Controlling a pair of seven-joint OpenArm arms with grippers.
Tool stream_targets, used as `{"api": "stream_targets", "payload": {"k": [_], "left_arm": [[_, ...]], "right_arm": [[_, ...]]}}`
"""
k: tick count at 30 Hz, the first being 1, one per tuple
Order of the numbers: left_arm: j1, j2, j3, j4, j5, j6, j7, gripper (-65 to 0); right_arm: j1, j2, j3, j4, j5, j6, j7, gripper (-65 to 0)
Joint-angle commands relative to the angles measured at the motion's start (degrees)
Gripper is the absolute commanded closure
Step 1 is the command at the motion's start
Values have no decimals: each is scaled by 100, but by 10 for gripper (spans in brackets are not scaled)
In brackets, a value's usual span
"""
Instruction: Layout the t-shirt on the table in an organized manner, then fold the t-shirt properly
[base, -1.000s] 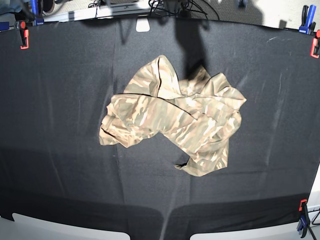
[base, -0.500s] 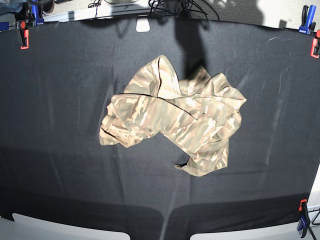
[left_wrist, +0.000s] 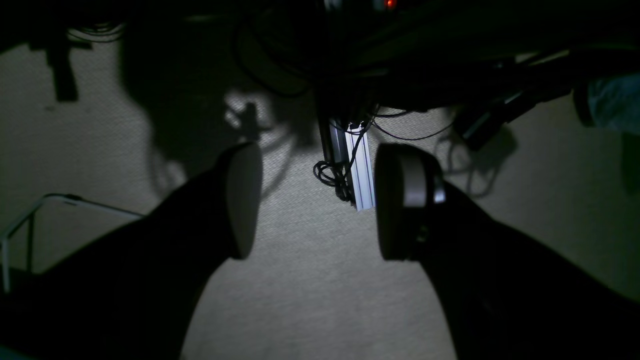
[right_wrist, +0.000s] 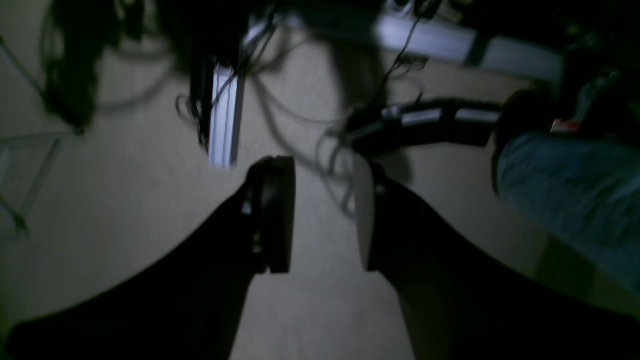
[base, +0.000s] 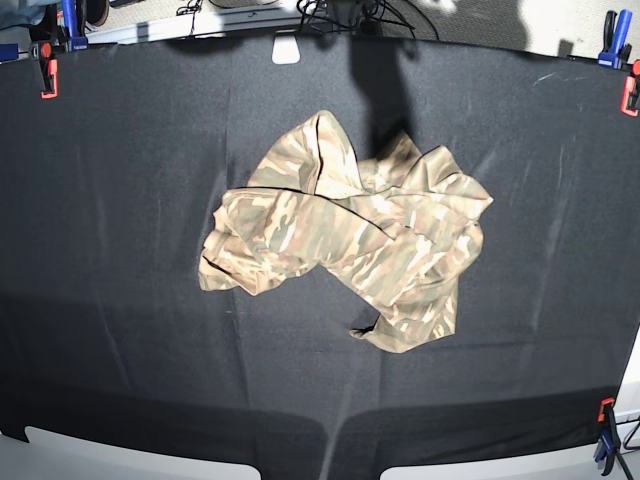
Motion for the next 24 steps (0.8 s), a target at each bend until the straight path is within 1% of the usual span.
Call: {"api": "stream_targets", "payload": {"k": [1, 5, 8, 13, 18, 20, 24], "left_arm": [[199, -39, -7, 192, -26, -15, -72, -335], [470, -35, -7, 750, -26, -15, -70, -335], [540, -35, -7, 1117, -26, -15, -44, -335], [485, -37, -7, 1657, -28, -35, 0, -335], [382, -35, -7, 2203, -28, -35, 929, -335], [385, -35, -7, 2465, -28, -35, 1204, -335], [385, -35, -7, 3051, -26, -35, 1451, -335]], "right_arm": [[-273, 76, 173, 260, 42, 13, 85, -197], [-846, 76, 745, 1283, 42, 142, 85, -197], [-1106, 76, 1062, 1915, 39, 225, 83, -197], [-1034, 79, 1381, 2695, 39, 428, 111, -197], [-807, 79, 1427, 3294, 37, 433, 101, -197], [-739, 79, 1427, 3460, 37, 433, 92, -197], [-590, 76, 1427, 3713, 39, 479, 92, -197]]}}
